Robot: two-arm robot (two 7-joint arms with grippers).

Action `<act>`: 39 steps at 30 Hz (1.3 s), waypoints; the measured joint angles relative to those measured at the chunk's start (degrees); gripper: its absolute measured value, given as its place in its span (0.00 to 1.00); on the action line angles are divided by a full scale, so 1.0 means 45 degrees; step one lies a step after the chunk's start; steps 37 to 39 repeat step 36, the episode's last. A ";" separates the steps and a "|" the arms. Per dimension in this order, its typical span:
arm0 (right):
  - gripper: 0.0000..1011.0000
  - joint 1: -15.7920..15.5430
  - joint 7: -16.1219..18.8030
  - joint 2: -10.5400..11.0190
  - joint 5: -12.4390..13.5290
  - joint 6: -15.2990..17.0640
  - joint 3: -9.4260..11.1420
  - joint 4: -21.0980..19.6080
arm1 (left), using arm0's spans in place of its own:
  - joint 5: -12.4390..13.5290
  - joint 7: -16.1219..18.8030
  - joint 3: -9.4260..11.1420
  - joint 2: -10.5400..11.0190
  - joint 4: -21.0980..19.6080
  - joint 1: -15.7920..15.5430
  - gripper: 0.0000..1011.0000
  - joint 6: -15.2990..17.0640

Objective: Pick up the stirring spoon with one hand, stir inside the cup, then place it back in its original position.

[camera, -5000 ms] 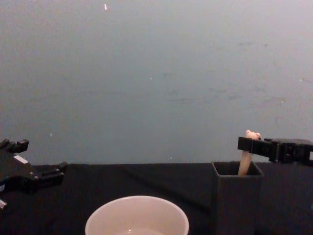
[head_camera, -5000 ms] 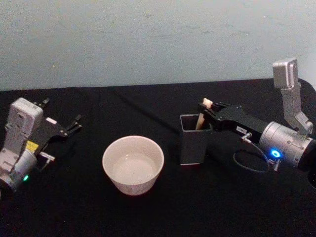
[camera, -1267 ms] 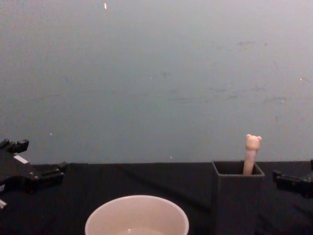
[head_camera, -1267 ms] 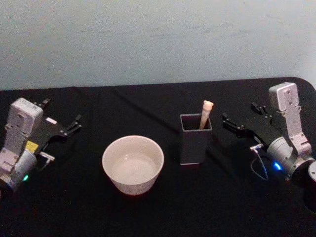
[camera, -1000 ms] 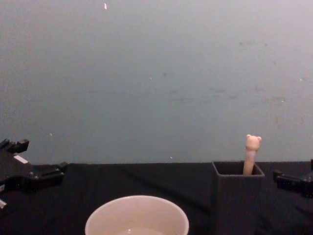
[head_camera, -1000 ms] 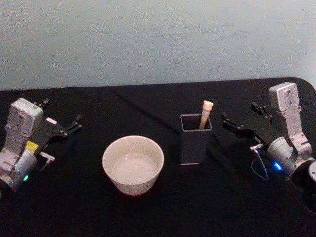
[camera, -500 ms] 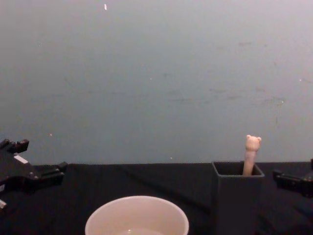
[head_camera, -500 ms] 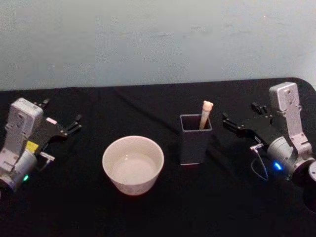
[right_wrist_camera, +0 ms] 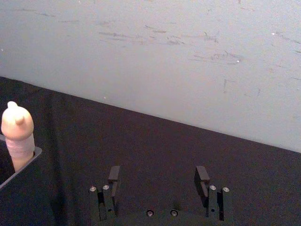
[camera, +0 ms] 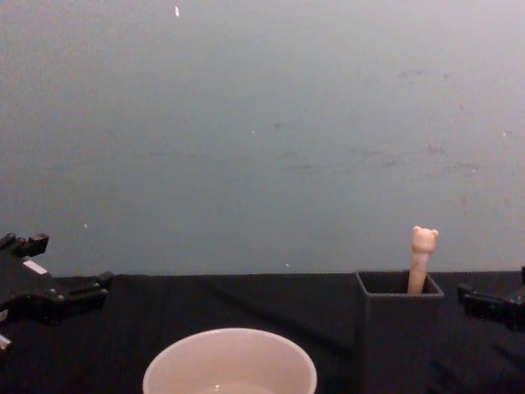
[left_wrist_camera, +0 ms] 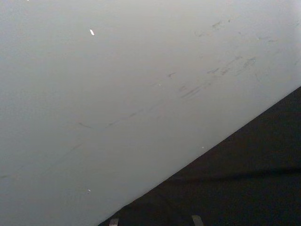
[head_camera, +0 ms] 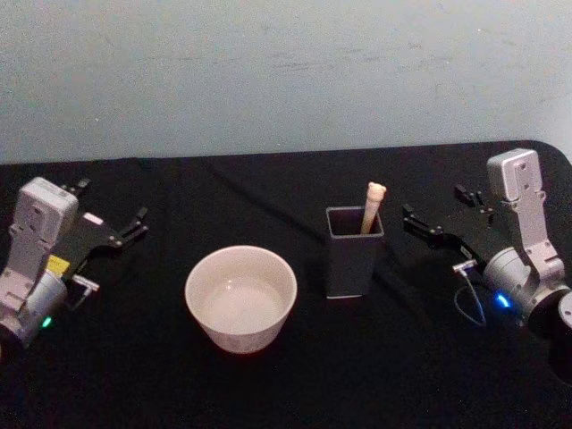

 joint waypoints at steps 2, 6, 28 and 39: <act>0.99 0.0000 0.0000 0.0001 0.0000 0.0000 0.0000 0.0000 | 0.0000 0.0000 0.0000 0.0000 0.0000 0.0000 0.99 0.0000; 0.99 0.0001 0.0000 0.0000 -0.0001 0.0000 0.0000 0.0000 | 0.0000 0.0001 0.0000 0.0000 0.0000 0.0000 0.99 0.0000; 0.99 0.0000 0.0000 0.0000 -0.0001 0.0002 0.0000 0.0001 | 0.0001 0.0000 0.0000 0.0000 0.0000 0.0000 0.99 0.0000; 0.99 0.0000 0.0001 -0.0001 -0.0001 0.0001 0.0001 0.0000 | 0.0000 0.0000 0.0000 0.0000 0.0000 0.0000 0.99 0.0000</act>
